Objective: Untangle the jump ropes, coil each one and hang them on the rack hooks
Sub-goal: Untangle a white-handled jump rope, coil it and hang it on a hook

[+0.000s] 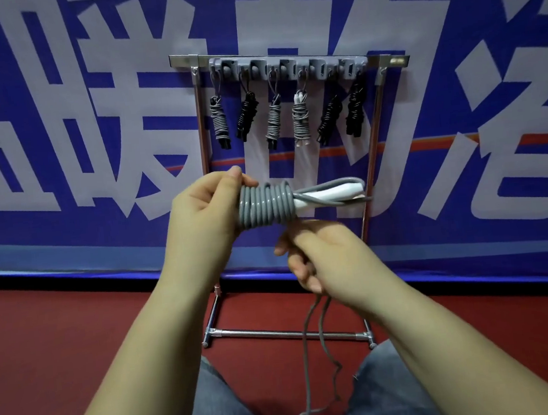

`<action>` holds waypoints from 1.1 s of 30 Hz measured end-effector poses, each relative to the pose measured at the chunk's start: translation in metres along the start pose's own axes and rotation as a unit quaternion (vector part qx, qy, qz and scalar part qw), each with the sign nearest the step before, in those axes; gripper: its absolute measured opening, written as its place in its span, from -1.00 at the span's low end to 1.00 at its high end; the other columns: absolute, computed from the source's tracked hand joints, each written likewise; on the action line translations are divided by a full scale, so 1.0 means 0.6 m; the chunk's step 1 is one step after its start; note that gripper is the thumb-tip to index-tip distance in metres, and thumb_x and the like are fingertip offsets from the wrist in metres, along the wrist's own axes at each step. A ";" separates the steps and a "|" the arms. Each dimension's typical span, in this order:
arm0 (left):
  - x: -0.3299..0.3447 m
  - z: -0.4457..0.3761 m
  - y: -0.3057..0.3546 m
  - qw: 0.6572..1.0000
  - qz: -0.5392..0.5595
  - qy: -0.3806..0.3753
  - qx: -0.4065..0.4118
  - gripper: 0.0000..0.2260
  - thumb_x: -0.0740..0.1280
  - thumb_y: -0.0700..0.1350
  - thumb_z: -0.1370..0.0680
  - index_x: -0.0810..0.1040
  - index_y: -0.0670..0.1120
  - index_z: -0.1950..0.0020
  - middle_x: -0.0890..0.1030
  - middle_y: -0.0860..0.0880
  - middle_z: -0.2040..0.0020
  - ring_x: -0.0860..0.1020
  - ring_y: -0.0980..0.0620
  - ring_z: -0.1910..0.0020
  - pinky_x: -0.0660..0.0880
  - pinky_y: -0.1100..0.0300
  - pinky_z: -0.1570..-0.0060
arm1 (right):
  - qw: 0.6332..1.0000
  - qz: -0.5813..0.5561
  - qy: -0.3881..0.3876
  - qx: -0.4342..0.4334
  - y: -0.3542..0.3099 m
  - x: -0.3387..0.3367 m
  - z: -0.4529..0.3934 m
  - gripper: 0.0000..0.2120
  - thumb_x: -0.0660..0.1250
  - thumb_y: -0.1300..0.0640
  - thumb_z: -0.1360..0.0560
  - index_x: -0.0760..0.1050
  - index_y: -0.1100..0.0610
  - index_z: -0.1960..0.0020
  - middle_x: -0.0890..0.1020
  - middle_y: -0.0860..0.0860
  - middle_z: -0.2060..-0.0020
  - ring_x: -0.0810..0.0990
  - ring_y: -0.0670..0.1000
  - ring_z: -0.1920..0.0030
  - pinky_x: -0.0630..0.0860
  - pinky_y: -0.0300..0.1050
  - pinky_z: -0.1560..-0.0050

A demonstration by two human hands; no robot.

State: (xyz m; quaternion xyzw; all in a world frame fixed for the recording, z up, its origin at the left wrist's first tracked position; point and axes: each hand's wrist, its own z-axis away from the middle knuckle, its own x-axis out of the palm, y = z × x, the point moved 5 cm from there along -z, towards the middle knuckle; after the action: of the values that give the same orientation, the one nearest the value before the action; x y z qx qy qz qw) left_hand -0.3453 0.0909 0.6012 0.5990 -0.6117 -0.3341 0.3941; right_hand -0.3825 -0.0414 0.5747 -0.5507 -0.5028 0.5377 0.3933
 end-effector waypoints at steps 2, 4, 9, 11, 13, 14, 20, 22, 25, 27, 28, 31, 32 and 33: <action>-0.004 -0.004 -0.001 0.998 -0.046 0.020 0.027 -0.73 0.24 -0.02 -0.58 0.58 -0.01 0.28 0.53 -0.03 0.36 0.49 0.08 0.39 0.52 0.17 0.35 | 0.992 0.123 0.006 -0.018 -0.005 -0.009 0.005 -0.73 0.14 0.13 -0.60 0.52 0.15 0.20 0.40 -0.05 0.58 0.30 -0.13 0.62 0.29 -0.27 0.52; -0.011 -0.008 -0.006 0.994 -0.100 0.035 0.033 -0.74 0.23 0.06 -0.54 0.58 -0.01 0.26 0.57 -0.06 0.32 0.52 -0.08 0.29 0.56 -0.09 0.15 | 0.969 0.237 0.017 -0.061 -0.021 -0.020 0.014 -0.77 0.21 0.05 -0.57 0.56 0.09 0.19 0.45 -0.05 0.57 0.36 -0.16 0.58 0.35 -0.21 0.46; -0.018 -0.015 -0.009 0.978 -0.207 -0.020 0.008 -0.74 0.22 0.17 -0.48 0.59 0.06 0.22 0.58 -0.10 0.32 0.51 -0.14 0.29 0.52 -0.06 0.20 | 0.909 0.379 0.075 -0.157 -0.075 -0.056 0.027 -0.79 0.38 -0.07 -0.42 0.57 0.06 0.27 0.54 0.01 0.46 0.47 -0.07 0.44 0.45 -0.08 0.33; -0.014 -0.015 -0.008 0.973 -0.207 -0.103 -0.013 -0.76 0.28 0.14 -0.51 0.61 0.03 0.20 0.60 -0.06 0.31 0.53 -0.05 0.30 0.51 0.04 0.20 | 0.909 0.371 0.083 -0.172 -0.088 -0.070 0.029 -0.83 0.46 -0.10 -0.31 0.61 -0.01 0.24 0.60 -0.08 0.40 0.56 -0.12 0.32 0.54 -0.09 0.24; -0.007 -0.008 -0.001 0.963 -0.195 -0.183 -0.027 -0.79 0.30 0.02 -0.55 0.62 -0.03 0.19 0.60 0.02 0.32 0.54 0.13 0.34 0.50 0.23 0.27 | 0.911 0.370 0.062 -0.168 -0.093 -0.078 0.027 -0.75 0.48 -0.18 -0.22 0.63 -0.04 0.23 0.63 -0.15 0.35 0.58 -0.18 0.25 0.54 -0.16 0.20; -0.004 -0.004 0.006 0.960 -0.179 -0.212 -0.026 -0.80 0.28 -0.01 -0.54 0.62 -0.05 0.18 0.60 0.05 0.34 0.53 0.20 0.36 0.48 0.33 0.32 | 0.914 0.375 0.040 -0.149 -0.091 -0.079 0.023 -0.66 0.44 -0.27 -0.18 0.63 -0.04 0.22 0.63 -0.15 0.34 0.58 -0.17 0.26 0.55 -0.14 0.19; -0.004 0.009 0.031 0.962 -0.045 -0.271 -0.010 -0.85 0.40 -0.01 -0.46 0.62 -0.04 0.27 0.53 0.00 0.38 0.47 0.09 0.42 0.41 0.27 0.43 | 0.966 0.201 -0.153 -0.060 -0.063 -0.047 0.014 -0.43 0.21 -0.31 -0.25 0.49 0.25 0.39 0.46 0.06 0.53 0.39 -0.04 0.49 0.34 -0.25 0.42; -0.008 0.007 0.030 0.967 -0.002 -0.254 0.004 -0.80 0.33 0.10 -0.40 0.63 0.01 0.28 0.48 -0.13 0.28 0.39 -0.11 0.33 0.32 0.04 0.30 | 0.979 0.101 -0.175 -0.021 -0.054 -0.033 0.017 -0.47 0.19 -0.27 -0.24 0.46 0.24 0.41 0.49 0.02 0.58 0.44 -0.09 0.57 0.37 -0.33 0.50; -0.018 0.001 0.026 0.978 0.037 -0.207 0.004 -0.77 0.29 0.13 -0.37 0.63 0.01 0.27 0.47 -0.16 0.24 0.37 -0.15 0.25 0.27 -0.02 0.25 | 0.978 -0.098 -0.179 0.045 -0.038 -0.009 0.014 -0.56 0.21 -0.20 -0.30 0.37 0.20 0.42 0.38 0.01 0.64 0.34 -0.13 0.68 0.24 -0.37 0.66; -0.020 0.000 0.022 0.981 0.045 -0.187 -0.004 -0.77 0.29 0.13 -0.37 0.63 0.01 0.28 0.50 -0.12 0.28 0.37 -0.13 0.32 0.31 0.08 0.31 | 0.964 -0.186 -0.175 0.075 -0.031 0.003 0.013 -0.59 0.21 -0.17 -0.34 0.38 0.17 0.42 0.32 0.03 0.60 0.28 -0.12 0.69 0.13 -0.37 0.66; -0.019 0.001 0.020 0.984 0.046 -0.174 -0.008 -0.78 0.29 0.11 -0.39 0.63 0.01 0.29 0.49 -0.11 0.30 0.36 -0.09 0.37 0.29 0.17 0.38 | 0.966 -0.188 -0.159 0.074 -0.028 0.006 0.012 -0.59 0.18 -0.17 -0.38 0.37 0.15 0.41 0.31 0.02 0.60 0.26 -0.12 0.68 0.10 -0.35 0.64; -0.019 -0.005 0.012 0.992 0.052 -0.112 -0.023 -0.75 0.25 0.02 -0.49 0.61 0.01 0.34 0.45 -0.07 0.39 0.29 0.04 0.49 0.16 0.34 0.56 | 0.992 -0.110 -0.059 0.010 -0.025 0.005 0.008 -0.55 -0.01 0.00 -0.62 0.29 0.17 0.38 0.33 -0.04 0.64 0.22 -0.15 0.68 0.07 -0.28 0.59; -0.019 -0.007 0.011 0.995 0.053 -0.087 -0.022 -0.71 0.24 -0.02 -0.54 0.60 0.00 0.35 0.46 -0.05 0.41 0.29 0.08 0.53 0.16 0.36 0.58 | 0.996 -0.081 -0.028 0.005 -0.024 0.005 0.008 -0.55 -0.04 0.07 -0.64 0.30 0.18 0.37 0.34 -0.04 0.64 0.22 -0.16 0.68 0.08 -0.29 0.60; -0.019 -0.008 0.011 0.997 0.051 -0.059 -0.018 -0.68 0.22 -0.06 -0.58 0.58 -0.02 0.35 0.47 -0.02 0.44 0.30 0.12 0.55 0.18 0.38 0.59 | 0.999 -0.049 -0.009 0.007 -0.022 0.004 0.009 -0.56 -0.04 0.10 -0.64 0.34 0.19 0.36 0.35 -0.02 0.63 0.23 -0.16 0.67 0.12 -0.30 0.61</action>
State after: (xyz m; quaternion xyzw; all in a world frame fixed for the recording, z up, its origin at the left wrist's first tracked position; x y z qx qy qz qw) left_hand -0.3446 0.1031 0.6085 0.5390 -0.6579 -0.3592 0.3842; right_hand -0.3896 -0.0370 0.5863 -0.5184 -0.5288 0.5260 0.4184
